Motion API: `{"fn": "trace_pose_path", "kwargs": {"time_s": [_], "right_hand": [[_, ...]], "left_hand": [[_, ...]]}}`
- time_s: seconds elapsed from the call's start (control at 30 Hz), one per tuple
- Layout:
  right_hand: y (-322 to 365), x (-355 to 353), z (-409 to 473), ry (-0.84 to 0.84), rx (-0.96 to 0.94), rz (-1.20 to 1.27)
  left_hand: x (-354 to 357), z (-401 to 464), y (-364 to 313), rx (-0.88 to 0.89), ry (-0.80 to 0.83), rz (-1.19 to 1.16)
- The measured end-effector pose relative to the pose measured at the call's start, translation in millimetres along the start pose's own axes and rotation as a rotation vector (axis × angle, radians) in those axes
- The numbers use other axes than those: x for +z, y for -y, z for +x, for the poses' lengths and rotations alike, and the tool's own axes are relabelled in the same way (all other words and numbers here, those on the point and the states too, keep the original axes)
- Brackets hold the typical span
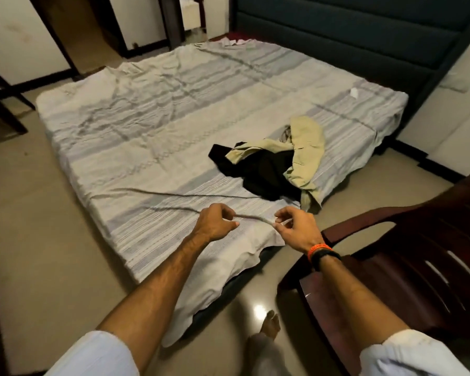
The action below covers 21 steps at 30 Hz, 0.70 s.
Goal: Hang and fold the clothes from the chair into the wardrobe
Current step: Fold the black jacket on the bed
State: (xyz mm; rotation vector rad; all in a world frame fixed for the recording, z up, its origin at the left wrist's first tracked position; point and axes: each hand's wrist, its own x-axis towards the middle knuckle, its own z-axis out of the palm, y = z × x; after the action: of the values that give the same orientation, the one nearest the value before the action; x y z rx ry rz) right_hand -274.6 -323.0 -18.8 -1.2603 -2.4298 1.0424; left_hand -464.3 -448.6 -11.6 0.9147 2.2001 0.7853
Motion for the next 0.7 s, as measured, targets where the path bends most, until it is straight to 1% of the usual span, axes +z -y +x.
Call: {"fn": "trace_pose_path", "kwargs": {"time_s": [0.17,0.27,0.47,0.7], "right_hand": [[-27,-18,76,0.006,0.018,0.028],[-43,-30,115,0.05,0.033,0.028],[-80,-54,200,0.073,0.129,0.044],[-109,-50,293,0.094,0.238,0.033]], "left_hand": [[24,81,-26,-0.036,0.042,0.023],[38,122,-42,-0.083,0.04,-0.029],[71,212,-74,-0.126,0.113,-0.058],[99,322,-88,-0.167,0.201,-0.092]]}}
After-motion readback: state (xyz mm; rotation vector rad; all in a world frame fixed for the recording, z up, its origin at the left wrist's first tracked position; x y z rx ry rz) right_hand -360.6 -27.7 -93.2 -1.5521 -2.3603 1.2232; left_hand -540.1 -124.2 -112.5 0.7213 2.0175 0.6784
